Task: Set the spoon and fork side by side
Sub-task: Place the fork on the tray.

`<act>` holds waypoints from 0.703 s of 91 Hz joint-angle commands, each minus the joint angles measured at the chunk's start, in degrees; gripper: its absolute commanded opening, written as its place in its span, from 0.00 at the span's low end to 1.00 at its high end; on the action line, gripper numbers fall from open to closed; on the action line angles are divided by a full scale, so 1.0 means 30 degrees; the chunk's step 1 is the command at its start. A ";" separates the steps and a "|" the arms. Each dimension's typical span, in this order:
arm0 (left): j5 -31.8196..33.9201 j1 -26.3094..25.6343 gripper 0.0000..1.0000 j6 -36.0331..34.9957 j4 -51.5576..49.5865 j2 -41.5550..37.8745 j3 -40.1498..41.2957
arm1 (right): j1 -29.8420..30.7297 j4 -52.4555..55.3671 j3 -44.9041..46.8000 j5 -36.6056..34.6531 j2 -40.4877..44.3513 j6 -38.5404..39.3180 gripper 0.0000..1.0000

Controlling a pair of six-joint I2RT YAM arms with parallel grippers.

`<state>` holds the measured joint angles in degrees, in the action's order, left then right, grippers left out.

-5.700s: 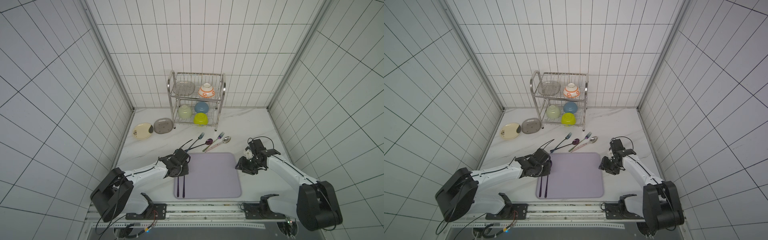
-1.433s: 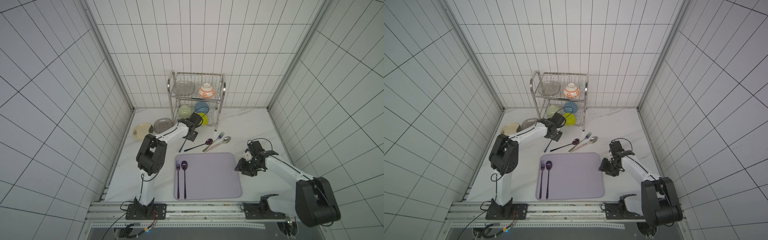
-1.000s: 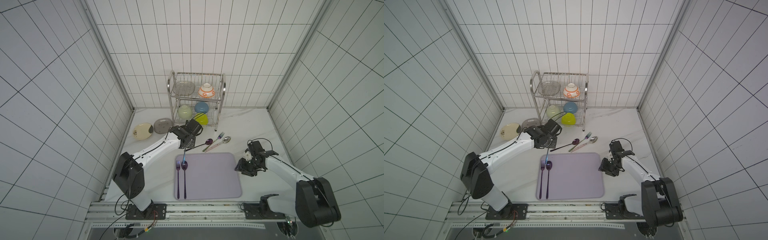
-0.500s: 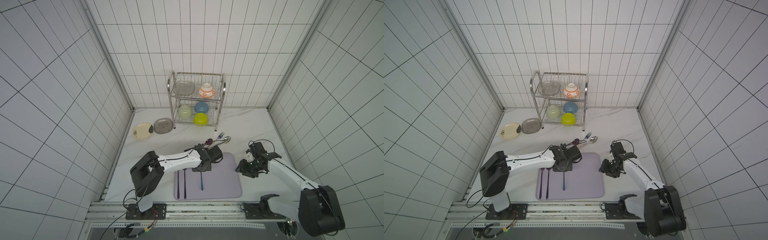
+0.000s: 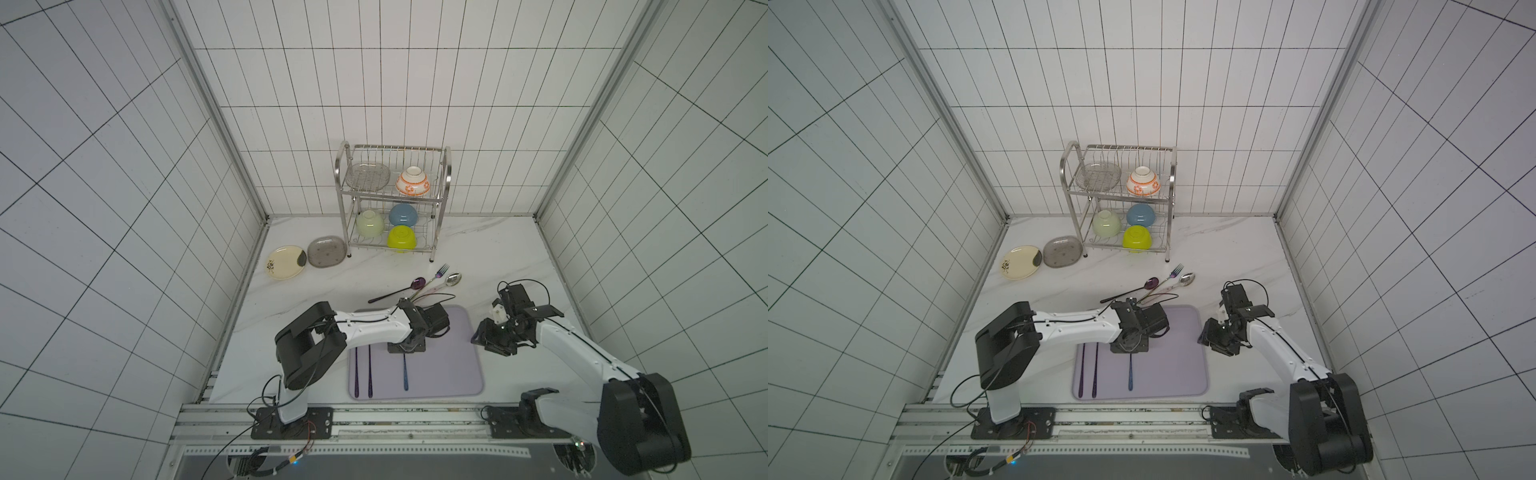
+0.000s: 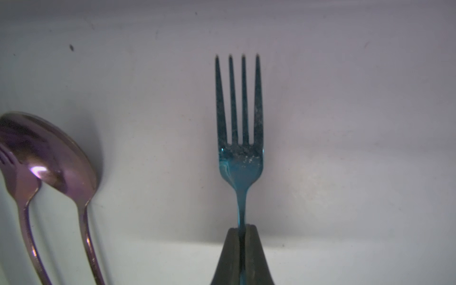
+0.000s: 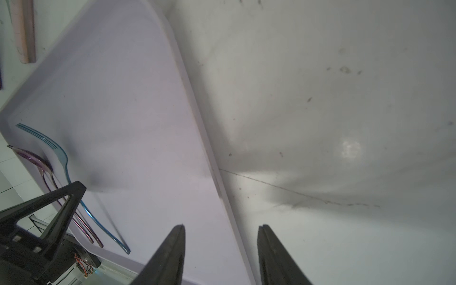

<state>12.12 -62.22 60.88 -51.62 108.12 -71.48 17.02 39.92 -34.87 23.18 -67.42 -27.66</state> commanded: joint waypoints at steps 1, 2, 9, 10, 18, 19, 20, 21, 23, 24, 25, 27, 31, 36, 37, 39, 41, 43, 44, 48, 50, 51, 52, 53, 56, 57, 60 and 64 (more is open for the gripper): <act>0.0212 -0.0073 0.00 -0.0165 0.0385 0.0260 0.0248 | 0.0173 0.0344 0.0228 0.0001 0.0282 0.0138 0.51; 0.0225 -0.0082 0.00 -0.0166 0.0387 0.0260 0.0261 | 0.0180 0.0330 0.0228 0.0004 0.0274 0.0138 0.50; 0.0158 -0.0093 0.00 -0.0196 0.0481 0.0289 0.0412 | 0.0190 0.0299 0.0255 -0.0021 0.0187 0.0159 0.50; 0.0154 -0.0107 0.00 -0.0196 0.0494 0.0289 0.0430 | 0.0174 0.0293 0.0241 -0.0021 0.0182 0.0163 0.50; 0.0125 -0.0112 0.00 -0.0268 0.0558 0.0344 0.0557 | 0.0184 0.0313 0.0228 -0.0050 0.0120 0.0167 0.51; 0.0108 -0.0116 0.00 -0.0291 0.0576 0.0346 0.0547 | 0.0171 0.0315 0.0228 -0.0050 0.0105 0.0167 0.50; 0.0114 -0.0104 0.00 -0.0302 0.0570 0.0362 0.0556 | 0.0165 0.0301 0.0228 -0.0051 0.0112 0.0167 0.50; 0.0117 -0.0112 0.00 -0.0308 0.0582 0.0370 0.0547 | 0.0161 0.0308 0.0228 -0.0051 0.0116 0.0167 0.50; 0.0076 -0.0097 0.00 -0.0349 0.0591 0.0376 0.0539 | 0.0181 0.0292 0.0228 -0.0073 0.0118 0.0167 0.50; 0.0054 -0.0109 0.00 -0.0361 0.0622 0.0362 0.0553 | 0.0170 0.0304 0.0228 -0.0076 0.0119 0.0167 0.51; 0.0058 -0.0115 0.01 -0.0381 0.0637 0.0384 0.0559 | 0.0179 0.0295 0.0228 -0.0078 0.0104 0.0167 0.51; 0.0017 -0.0119 0.03 -0.0448 0.0707 0.0401 0.0579 | 0.0185 0.0296 0.0228 -0.0079 0.0093 0.0167 0.51; -0.0093 -0.0101 0.08 -0.0551 0.0857 0.0407 0.0609 | 0.0184 0.0315 0.0228 -0.0106 0.0090 0.0167 0.51; -0.0178 -0.0113 0.12 -0.0624 0.0967 0.0381 0.0689 | 0.0182 0.0315 0.0228 -0.0124 0.0090 0.0152 0.51; -0.0204 -0.0102 0.12 -0.0645 0.0986 0.0379 0.0701 | 0.0170 0.0301 0.0228 -0.0146 0.0090 0.0145 0.51; -0.0239 -0.0123 0.14 -0.0675 0.0999 0.0356 0.0710 | 0.0168 0.0297 0.0228 -0.0148 0.0112 0.0140 0.51; -0.0248 -0.0121 0.16 -0.0704 0.1025 0.0328 0.0741 | 0.0183 0.0297 0.0228 -0.0155 0.0117 0.0138 0.51; -0.0257 -0.0106 0.18 -0.0719 0.1046 0.0285 0.0764 | 0.0172 0.0289 0.0228 -0.0187 0.0111 0.0123 0.51; -0.0274 -0.0099 0.18 -0.0736 0.1069 0.0258 0.0782 | 0.0165 0.0288 0.0228 -0.0192 0.0130 0.0116 0.51; -0.0316 -0.0119 0.21 -0.0807 0.1112 0.0158 0.0790 | 0.0173 0.0296 0.0228 -0.0228 0.0173 0.0109 0.51; -0.0311 -0.0120 0.23 -0.0825 0.1119 0.0088 0.0776 | 0.0184 0.0289 0.0228 -0.0256 0.0184 0.0109 0.51; -0.0301 -0.0121 0.24 -0.0848 0.1120 0.0057 0.0788 | 0.0186 0.0302 0.0228 -0.0271 0.0210 0.0123 0.51; -0.0295 -0.0106 0.24 -0.0874 0.1121 0.0012 0.0780 | 0.0172 0.0309 0.0228 -0.0292 0.0223 0.0116 0.51; -0.0293 -0.0113 0.25 -0.0901 0.1121 -0.0025 0.0746 | 0.0180 0.0327 0.0228 -0.0289 0.0244 0.0112 0.51; -0.0246 -0.0105 0.28 -0.0991 0.1117 -0.0134 0.0687 | 0.0172 0.0321 0.0228 -0.0318 0.0278 0.0098 0.51; -0.0239 -0.0113 0.29 -0.1019 0.1105 -0.0186 0.0656 | 0.0165 0.0333 0.0228 -0.0316 0.0286 0.0103 0.51; -0.0166 -0.0094 0.31 -0.1127 0.1068 -0.0359 0.0566 | 0.0185 0.0311 0.0202 -0.0355 0.0360 0.0108 0.52; -0.0048 -0.0099 0.34 -0.1295 0.0914 -0.0593 0.0370 | 0.0171 0.0319 0.0177 -0.0419 0.0482 0.0109 0.53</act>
<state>12.01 -62.22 58.22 -49.69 108.05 -70.46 17.02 39.92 -34.87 23.07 -67.24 -27.66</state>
